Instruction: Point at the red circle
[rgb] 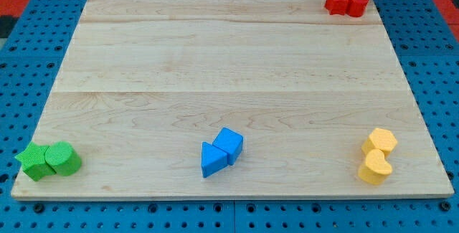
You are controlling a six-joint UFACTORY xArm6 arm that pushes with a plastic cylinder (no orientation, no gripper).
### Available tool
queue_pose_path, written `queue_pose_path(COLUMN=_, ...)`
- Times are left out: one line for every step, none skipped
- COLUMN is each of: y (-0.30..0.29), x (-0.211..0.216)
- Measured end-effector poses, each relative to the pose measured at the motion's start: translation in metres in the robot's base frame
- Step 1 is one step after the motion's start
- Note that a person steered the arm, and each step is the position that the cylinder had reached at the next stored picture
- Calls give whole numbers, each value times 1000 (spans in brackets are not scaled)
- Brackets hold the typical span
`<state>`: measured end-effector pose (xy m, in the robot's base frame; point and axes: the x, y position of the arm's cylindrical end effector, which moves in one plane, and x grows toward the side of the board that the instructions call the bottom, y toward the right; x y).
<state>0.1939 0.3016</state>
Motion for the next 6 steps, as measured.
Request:
queue_pose_path(y=33, x=9)
queue_pose_path(y=35, x=9)
queue_pose_path(y=21, x=10)
queue_pose_path(y=1, x=9)
queue_pose_path(y=-11, x=9)
queue_pose_path(y=-16, x=9)
